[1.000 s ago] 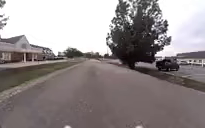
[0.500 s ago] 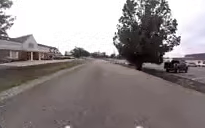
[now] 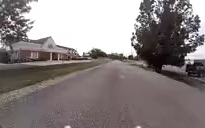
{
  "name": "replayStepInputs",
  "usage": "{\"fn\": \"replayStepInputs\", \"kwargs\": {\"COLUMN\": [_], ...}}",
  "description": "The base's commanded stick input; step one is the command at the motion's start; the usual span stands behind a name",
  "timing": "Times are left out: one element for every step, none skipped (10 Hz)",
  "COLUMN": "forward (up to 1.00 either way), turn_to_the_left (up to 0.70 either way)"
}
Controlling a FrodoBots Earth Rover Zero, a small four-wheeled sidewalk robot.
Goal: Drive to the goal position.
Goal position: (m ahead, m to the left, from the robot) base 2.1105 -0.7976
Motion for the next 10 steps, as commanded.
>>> {"fn": "replayStepInputs", "kwargs": {"forward": [0.7,0.7,0.7,0.7,0.7,0.7,0.7,0.7,0.7,0.7], "turn_to_the_left": [0.0,-0.12,-0.26,-0.31,-0.17,-0.04,0.0,0.0,0.0,0.0]}}
